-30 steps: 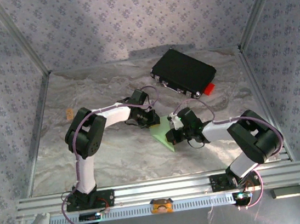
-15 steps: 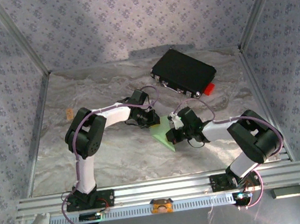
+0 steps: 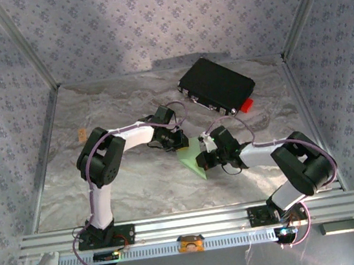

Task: Fold a paper plane with a square sheet of paper (pick it up from the middle)
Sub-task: Third fold the triangle at the center of the table.

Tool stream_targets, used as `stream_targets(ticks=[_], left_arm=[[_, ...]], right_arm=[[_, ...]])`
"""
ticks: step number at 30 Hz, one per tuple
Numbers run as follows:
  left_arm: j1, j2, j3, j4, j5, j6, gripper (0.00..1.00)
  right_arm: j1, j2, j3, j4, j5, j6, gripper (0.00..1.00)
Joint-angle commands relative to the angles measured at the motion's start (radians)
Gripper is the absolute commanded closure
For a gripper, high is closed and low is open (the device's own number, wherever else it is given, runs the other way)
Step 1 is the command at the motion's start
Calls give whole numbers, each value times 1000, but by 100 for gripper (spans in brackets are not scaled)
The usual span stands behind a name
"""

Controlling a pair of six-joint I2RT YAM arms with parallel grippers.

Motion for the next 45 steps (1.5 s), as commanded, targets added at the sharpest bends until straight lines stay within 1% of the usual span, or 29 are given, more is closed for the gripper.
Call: stream_targets(ticks=[1,15,18,21,24,26,27,30,31,33,36,38,45], left_arm=[[-10,34,-6,-53,-40,16,84],[-8,21,6,-59,-47,25,83],[-7,-5,42,-69,-74,35,78],[-7,-49,76,-85,-114,45,71],[-8,-118,56,-62,-130,23,68],[-10,-166,10,-29,-125,-7,67],[-12,-185,-16,-15,-122,-23,68],[-18,-241,-102,42,-84,-69,74],[-22,-256,-137,75,-62,-91,77],[-30,-277,-193,134,-27,-142,87],[-42,-301,-269,258,23,-234,94],[-45,-300,-315,366,61,-307,100],[-58,-263,-393,514,94,-406,100]], right_arm=[[-4,7,5,-22,4,12,100],[-4,46,14,-32,14,15,100],[-5,48,14,-20,7,22,100],[-6,57,14,-12,2,32,100],[-5,57,9,6,2,48,100],[-6,60,11,3,5,54,100],[-5,59,10,5,7,55,100],[-7,58,9,3,18,59,100],[-7,58,9,3,20,61,100],[-9,58,8,6,25,64,100],[-11,55,9,0,25,62,100],[-13,52,8,-4,30,62,100],[-15,51,6,-5,32,63,100]])
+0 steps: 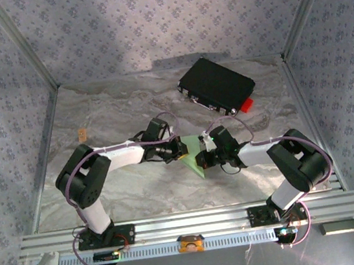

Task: Fold a paper plane with a square sheet of paper (pick it up from the middle)
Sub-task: Third fold the triangle at the center of the table.

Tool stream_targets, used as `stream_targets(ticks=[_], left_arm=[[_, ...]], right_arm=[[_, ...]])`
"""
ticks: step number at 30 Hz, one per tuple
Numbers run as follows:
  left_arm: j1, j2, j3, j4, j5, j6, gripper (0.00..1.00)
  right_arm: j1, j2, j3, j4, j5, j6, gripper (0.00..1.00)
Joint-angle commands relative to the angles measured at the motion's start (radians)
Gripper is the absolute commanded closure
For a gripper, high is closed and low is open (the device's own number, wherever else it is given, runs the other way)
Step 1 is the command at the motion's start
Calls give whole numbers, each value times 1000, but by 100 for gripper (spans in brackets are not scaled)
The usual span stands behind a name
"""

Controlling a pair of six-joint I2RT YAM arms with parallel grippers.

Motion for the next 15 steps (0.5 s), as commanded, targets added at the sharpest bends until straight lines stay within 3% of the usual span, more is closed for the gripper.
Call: stream_targets(ticks=[1,15], left_arm=[[-5,21,-29,144,52,-79,100],[-16,49,-71,111,31,-35,100]], right_arm=[[-8,12,-2,-40,34,14,100],[-9,4,0,-53,47,6,100]])
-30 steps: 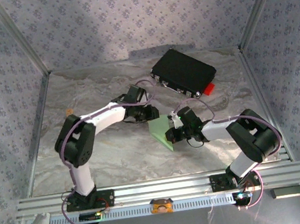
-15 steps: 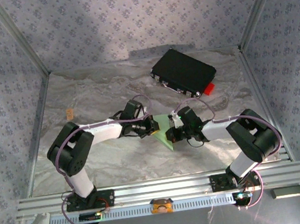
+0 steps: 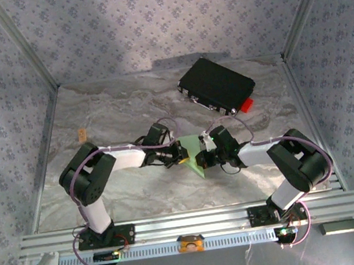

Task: Fold a paper plane with a square sheet of paper (pick it up from the middle)
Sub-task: Third fold the triangle at the center of the table.

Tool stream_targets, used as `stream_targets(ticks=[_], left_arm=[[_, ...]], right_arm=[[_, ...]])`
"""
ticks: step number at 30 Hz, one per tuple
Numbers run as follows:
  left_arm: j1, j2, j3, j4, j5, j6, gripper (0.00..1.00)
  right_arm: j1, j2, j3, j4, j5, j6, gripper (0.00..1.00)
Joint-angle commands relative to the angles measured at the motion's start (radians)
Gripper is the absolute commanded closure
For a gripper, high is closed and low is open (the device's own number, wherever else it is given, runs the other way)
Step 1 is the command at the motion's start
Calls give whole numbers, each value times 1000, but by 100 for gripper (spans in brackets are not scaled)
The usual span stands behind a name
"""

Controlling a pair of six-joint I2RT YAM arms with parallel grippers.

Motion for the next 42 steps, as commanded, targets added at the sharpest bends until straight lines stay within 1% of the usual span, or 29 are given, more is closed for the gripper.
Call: stream_targets(ticks=[1,7,14,18,22,23,25,27,29,31,34,37,38,40,42], left_arm=[[-5,13,-10,16,16,12,100],[-5,41,-25,19,-1,25,100],[-5,48,-27,-39,-41,65,100],[-4,45,-15,-68,-50,84,100],[-7,45,-5,-66,-49,87,99],[-6,45,-1,-67,-49,89,99],[-7,47,5,-80,-53,93,99],[-7,46,4,-76,-55,92,99],[-7,48,6,-75,-56,92,99],[-7,49,7,-75,-58,90,100],[-7,52,10,-75,-59,89,99],[-7,53,10,-73,-59,87,99],[-7,53,10,-73,-60,86,99],[-7,51,9,-76,-60,86,99],[-7,49,8,-76,-62,87,99]], right_arm=[[-8,4,0,-55,38,6,100],[-8,1,0,-57,37,4,100],[-9,-5,-2,-53,23,4,100],[-9,-25,6,-57,8,10,92],[-13,-46,27,-92,9,6,90],[-17,-49,32,-109,4,3,87],[-29,-73,36,-145,9,4,78],[-45,-124,28,-168,23,14,70],[-63,-173,30,-204,31,23,64],[-71,-207,37,-232,-7,21,61],[-59,-220,52,-254,-104,28,63],[-24,-180,71,-276,-182,40,71],[-4,-159,86,-293,-187,40,76],[42,-136,114,-320,-180,39,82],[85,-109,152,-379,-128,25,88]])
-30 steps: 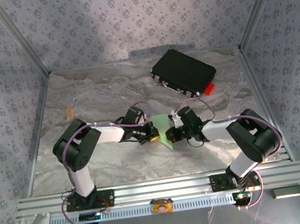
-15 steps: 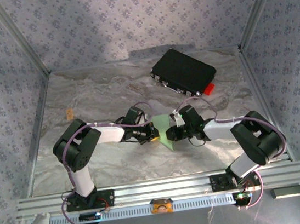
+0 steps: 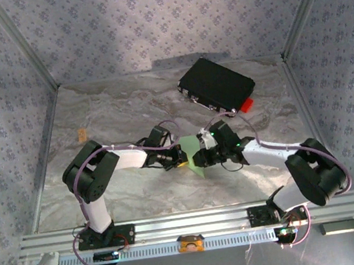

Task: Fold a paper plane with a square sheet of paper (pick it up from the middle)
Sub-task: Third fold the triangle at the center of the table.

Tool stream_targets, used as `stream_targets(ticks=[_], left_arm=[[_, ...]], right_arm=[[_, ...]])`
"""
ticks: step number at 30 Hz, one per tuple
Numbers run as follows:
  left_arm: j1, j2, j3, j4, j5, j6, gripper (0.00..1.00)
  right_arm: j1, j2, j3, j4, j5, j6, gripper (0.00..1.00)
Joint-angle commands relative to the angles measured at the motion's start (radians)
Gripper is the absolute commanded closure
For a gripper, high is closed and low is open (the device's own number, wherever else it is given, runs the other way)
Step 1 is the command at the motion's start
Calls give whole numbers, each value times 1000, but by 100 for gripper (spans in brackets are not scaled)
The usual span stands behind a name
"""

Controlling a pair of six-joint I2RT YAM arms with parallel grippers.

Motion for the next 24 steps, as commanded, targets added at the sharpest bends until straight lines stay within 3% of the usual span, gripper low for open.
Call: stream_targets(ticks=[1,7,16,24], left_arm=[[-4,14,12,-49,-38,15,99],[-4,14,13,-47,-38,15,99],[-4,16,17,-52,-34,19,99],[-4,21,18,-51,-34,18,99]], right_arm=[[62,41,71,-128,19,-16,89],[106,110,126,-184,126,-27,92],[117,183,144,-171,158,-18,93],[111,159,134,-197,177,-29,91]])
